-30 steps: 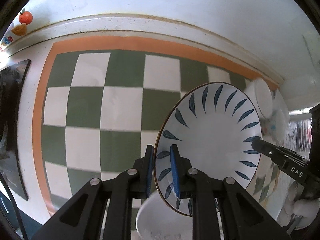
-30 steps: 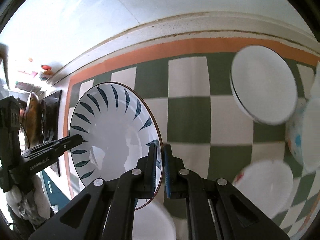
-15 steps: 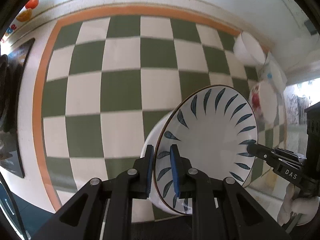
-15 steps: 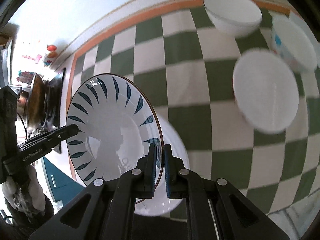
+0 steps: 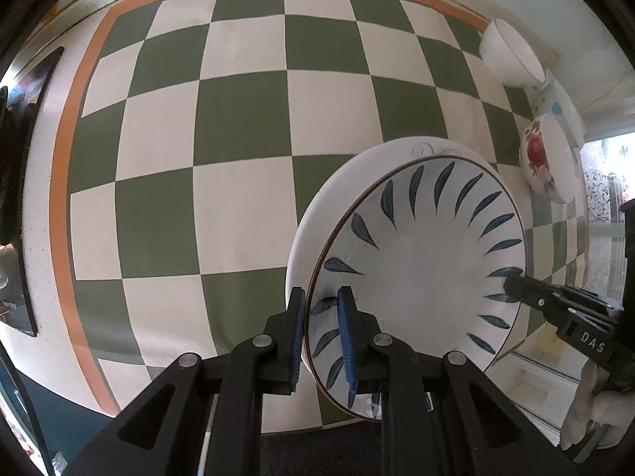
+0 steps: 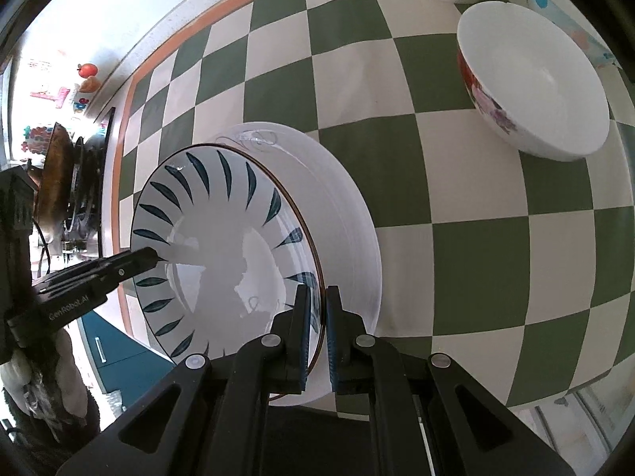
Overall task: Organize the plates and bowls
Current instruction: 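Lower the blue-striped plate onto the plate stack with both tools, then open both tools and pull them back from the plate stack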
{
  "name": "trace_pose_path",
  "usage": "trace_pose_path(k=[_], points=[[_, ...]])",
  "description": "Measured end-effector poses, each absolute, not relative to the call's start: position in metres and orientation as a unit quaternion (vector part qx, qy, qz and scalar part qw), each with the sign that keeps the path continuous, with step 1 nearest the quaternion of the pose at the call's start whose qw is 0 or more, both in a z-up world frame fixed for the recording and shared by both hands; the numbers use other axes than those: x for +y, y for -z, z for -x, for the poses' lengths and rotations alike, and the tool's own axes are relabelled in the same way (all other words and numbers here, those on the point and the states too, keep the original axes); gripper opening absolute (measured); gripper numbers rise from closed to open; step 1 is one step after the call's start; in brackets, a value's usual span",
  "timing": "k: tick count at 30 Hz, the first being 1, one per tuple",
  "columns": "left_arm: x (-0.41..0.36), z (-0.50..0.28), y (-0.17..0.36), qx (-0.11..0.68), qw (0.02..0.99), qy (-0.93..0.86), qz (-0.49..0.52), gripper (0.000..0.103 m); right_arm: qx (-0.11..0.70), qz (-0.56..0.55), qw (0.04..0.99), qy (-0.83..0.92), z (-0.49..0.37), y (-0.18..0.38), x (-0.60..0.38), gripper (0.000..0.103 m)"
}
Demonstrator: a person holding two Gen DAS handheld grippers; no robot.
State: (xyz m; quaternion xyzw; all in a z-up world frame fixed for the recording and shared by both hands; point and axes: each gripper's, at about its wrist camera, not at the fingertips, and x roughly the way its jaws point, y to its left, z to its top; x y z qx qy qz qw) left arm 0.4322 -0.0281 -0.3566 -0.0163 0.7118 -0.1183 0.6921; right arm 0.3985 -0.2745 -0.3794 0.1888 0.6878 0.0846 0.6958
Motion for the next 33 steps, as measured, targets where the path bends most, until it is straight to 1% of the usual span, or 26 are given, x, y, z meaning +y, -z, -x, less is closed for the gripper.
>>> trace_pose_path(k=[13, 21, 27, 30, 33], points=[[-0.042, -0.431, 0.374, 0.723, 0.681, 0.119, 0.007, 0.014, 0.682, -0.191, 0.703, -0.064, -0.411, 0.379, -0.281, 0.009], [-0.04, -0.429, 0.372, 0.719, 0.686, 0.115, 0.007, 0.014, 0.681, -0.172, 0.71, -0.051, -0.415, 0.381, -0.278, 0.01], [-0.045, -0.42, 0.349, 0.702, 0.704, 0.108, -0.003, 0.014, 0.676, -0.187, 0.711, -0.041, -0.415, 0.379, -0.28, 0.011], [-0.047, -0.412, 0.328, 0.689, 0.716, 0.107, -0.009, 0.015, 0.667, -0.165, 0.726, -0.032, -0.41, 0.364, -0.275, 0.011], [-0.049, -0.399, 0.305, 0.677, 0.728, 0.108, -0.012, 0.015, 0.652, -0.153, 0.741, -0.04, -0.4, 0.337, -0.266, 0.011]])
